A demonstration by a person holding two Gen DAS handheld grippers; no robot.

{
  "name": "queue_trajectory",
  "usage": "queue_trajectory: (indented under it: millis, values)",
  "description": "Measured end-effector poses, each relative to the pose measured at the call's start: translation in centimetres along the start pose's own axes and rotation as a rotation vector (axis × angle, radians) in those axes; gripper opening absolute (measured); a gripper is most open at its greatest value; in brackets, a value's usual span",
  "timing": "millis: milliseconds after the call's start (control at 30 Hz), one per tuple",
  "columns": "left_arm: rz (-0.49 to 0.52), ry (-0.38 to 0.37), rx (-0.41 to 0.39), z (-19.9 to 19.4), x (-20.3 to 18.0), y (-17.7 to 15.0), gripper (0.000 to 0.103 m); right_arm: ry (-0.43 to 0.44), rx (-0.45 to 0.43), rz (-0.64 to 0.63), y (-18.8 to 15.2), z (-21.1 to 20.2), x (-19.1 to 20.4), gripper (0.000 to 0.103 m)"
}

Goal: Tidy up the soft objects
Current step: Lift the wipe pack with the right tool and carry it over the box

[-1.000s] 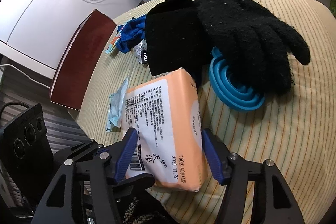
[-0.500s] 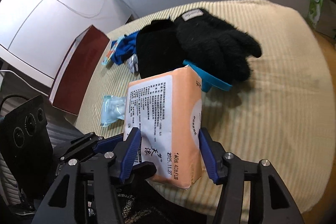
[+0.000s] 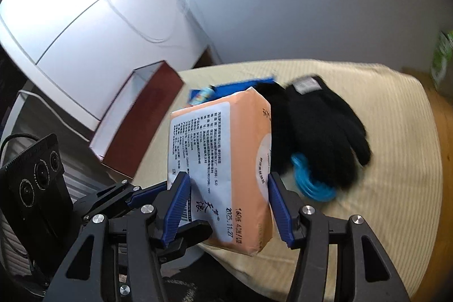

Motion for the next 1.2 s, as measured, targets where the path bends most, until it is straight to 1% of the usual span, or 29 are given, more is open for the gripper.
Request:
queue_trajectory:
  millis: [233, 333, 467, 733, 800, 933, 1067, 1200]
  values:
    - [-0.028, 0.102, -0.097, -6.1, 4.2, 1.2, 0.054, 0.076, -0.030, -0.103, 3.5, 1.2, 7.4, 0.052]
    - [-0.052, 0.144, -0.132, -8.7, 6.4, 1.5, 0.054, 0.114, -0.033, -0.148, 4.9, 2.2, 11.1, 0.052]
    - [-0.092, 0.205, -0.183, -11.9, 9.6, 1.5, 0.054, 0.172, -0.011, -0.178, 6.2, 3.8, 15.2, 0.052]
    - [-0.189, 0.321, -0.263, -17.4, 15.5, -0.2, 0.054, 0.247, 0.028, -0.264, 7.2, 7.9, 24.2, 0.052]
    - [-0.213, 0.350, -0.277, -18.5, 16.7, -0.7, 0.054, 0.252, 0.032, -0.298, 7.2, 8.8, 26.4, 0.052]
    - [-0.239, 0.400, -0.291, -19.7, 19.1, -0.8, 0.054, 0.264, 0.047, -0.337, 7.1, 10.5, 29.8, 0.052]
    - [-0.254, 0.440, -0.287, -20.1, 21.1, -1.1, 0.054, 0.267, 0.069, -0.350, 7.0, 12.4, 31.4, 0.052]
    - [-0.264, 0.479, -0.277, -20.1, 22.1, -1.7, 0.054, 0.256, 0.081, -0.359, 6.7, 13.8, 32.3, 0.052]
Point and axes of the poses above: each gripper's, at about its wrist camera, not at the fingertips, and z roughly the way its jaws point, x to its left, y to its top, the point moved 4 cm from there along z, roughly the way its jaws point, and after that the axes turned 15 degrees about -y, right-handed, at the moved point
